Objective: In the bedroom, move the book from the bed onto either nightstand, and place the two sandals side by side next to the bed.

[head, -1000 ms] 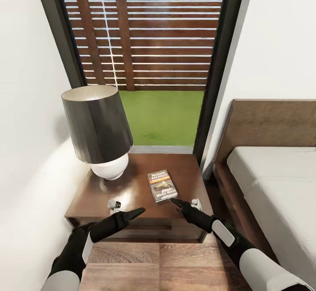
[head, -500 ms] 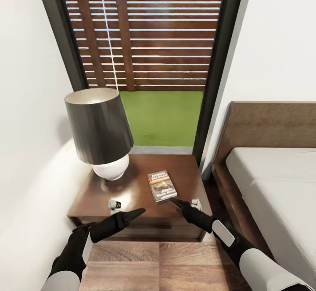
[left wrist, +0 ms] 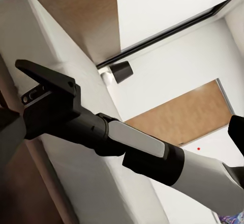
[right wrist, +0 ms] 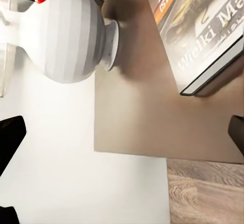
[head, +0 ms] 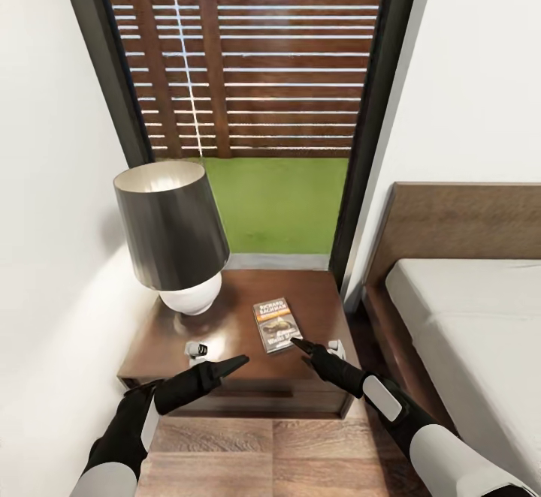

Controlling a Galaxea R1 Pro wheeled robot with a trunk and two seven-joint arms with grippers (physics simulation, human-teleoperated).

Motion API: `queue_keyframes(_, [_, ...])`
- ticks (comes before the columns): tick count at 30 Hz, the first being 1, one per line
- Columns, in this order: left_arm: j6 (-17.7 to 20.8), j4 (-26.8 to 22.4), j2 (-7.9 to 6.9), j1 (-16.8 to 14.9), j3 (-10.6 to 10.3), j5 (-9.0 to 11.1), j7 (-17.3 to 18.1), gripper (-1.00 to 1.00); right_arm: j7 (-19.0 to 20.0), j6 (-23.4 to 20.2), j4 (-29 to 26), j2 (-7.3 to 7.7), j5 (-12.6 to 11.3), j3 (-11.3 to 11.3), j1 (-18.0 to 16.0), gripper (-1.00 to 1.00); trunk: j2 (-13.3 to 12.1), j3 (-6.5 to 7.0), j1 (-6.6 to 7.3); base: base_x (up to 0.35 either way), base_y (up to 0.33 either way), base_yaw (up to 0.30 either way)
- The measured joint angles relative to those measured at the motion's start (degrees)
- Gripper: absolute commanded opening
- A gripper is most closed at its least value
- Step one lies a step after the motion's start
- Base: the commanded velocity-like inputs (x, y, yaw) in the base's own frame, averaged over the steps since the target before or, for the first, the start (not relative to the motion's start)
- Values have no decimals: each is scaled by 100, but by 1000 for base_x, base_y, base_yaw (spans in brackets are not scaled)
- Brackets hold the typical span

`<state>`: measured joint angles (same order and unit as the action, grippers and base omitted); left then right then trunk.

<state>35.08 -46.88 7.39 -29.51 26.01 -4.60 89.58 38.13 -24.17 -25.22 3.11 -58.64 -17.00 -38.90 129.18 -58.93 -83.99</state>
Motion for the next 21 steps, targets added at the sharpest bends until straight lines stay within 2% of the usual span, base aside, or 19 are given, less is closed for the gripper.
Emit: queue_keyframes(21, [8,1,0,0,6,0,0,100,35,26,-9,1,1,-12,0,100,-842,377,461,0,0,0])
